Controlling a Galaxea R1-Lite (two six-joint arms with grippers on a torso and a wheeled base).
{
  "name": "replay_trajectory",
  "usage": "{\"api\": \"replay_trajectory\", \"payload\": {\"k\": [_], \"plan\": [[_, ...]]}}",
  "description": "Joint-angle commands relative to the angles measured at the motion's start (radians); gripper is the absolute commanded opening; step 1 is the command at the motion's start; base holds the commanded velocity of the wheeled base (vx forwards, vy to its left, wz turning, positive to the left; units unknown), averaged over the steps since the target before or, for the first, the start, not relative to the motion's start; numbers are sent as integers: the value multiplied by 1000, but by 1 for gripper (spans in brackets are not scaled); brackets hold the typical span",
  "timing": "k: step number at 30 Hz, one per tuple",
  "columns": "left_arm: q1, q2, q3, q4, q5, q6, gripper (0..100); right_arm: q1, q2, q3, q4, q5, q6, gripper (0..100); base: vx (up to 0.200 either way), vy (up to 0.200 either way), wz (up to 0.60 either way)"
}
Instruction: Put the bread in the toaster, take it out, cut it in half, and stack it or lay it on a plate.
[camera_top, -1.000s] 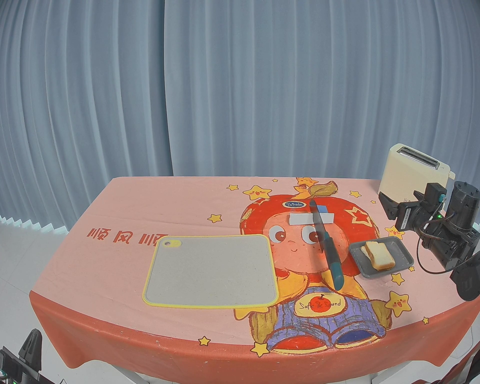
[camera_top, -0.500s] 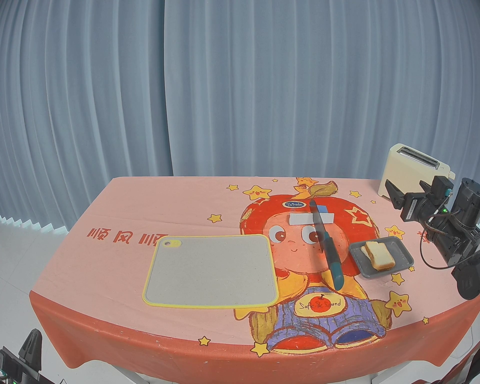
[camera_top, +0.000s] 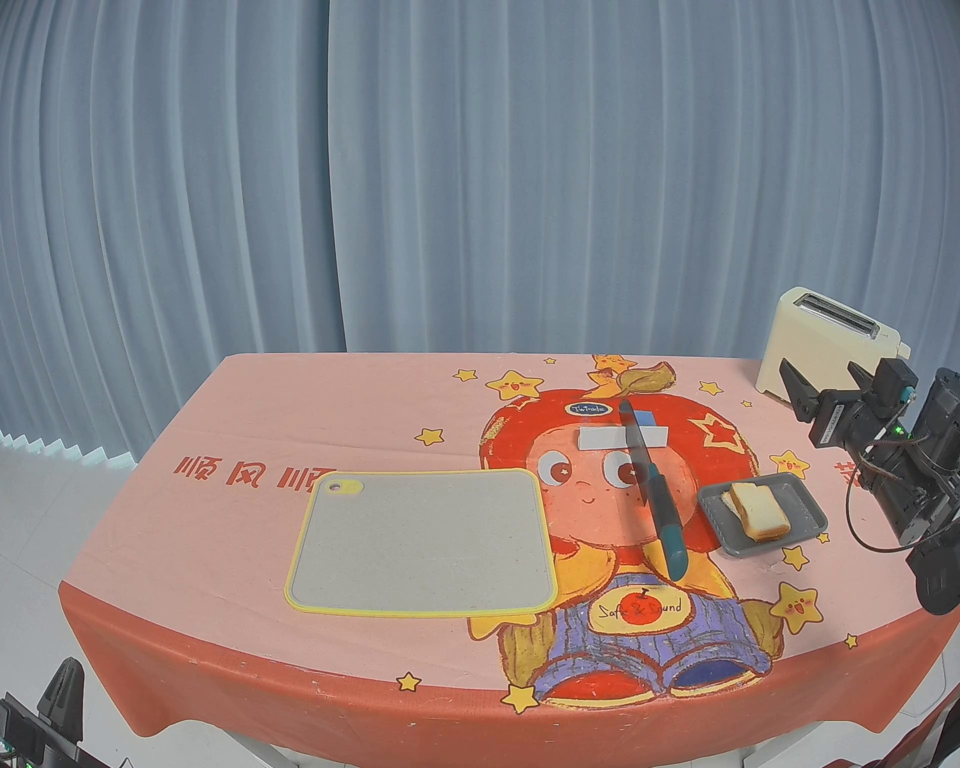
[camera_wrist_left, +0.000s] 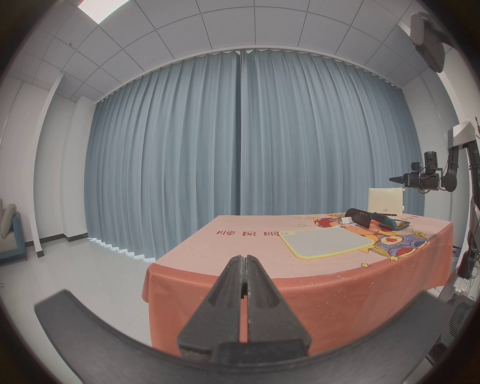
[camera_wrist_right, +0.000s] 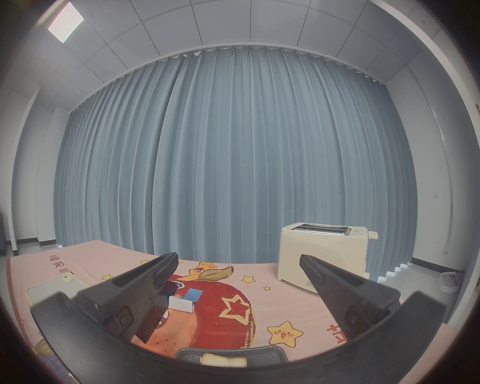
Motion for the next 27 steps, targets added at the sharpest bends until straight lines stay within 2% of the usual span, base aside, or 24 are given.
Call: {"api": "replay_trajectory", "payload": {"k": [1, 9, 12, 19, 21, 22, 26, 27], "plan": [[1, 0, 18, 0, 0, 0, 0, 6, 3, 66, -64, 1, 1, 100, 0, 0, 0], [1, 0, 18, 0, 0, 0, 0, 7, 6, 141, -125, 1, 2, 100, 0, 0, 0], [1, 0, 18, 0, 0, 0, 0, 6, 6, 230, -174, 4, 7, 100, 0, 0, 0], [1, 1, 18, 0, 0, 0, 0, 4, 27, 334, -245, 4, 28, 100, 0, 0, 0], [1, 0, 18, 0, 1, 0, 0, 4, 47, 397, -265, 5, 44, 100, 0, 0, 0], [1, 0, 18, 0, 0, 0, 0, 4, 47, 397, -265, 5, 45, 100, 0, 0, 0], [1, 0, 18, 0, 0, 0, 0, -5, 55, 397, -265, 2, 110, 100, 0, 0, 0], [1, 0, 18, 0, 0, 0, 0, -5, 55, 397, -265, 2, 110, 100, 0, 0, 0]]}}
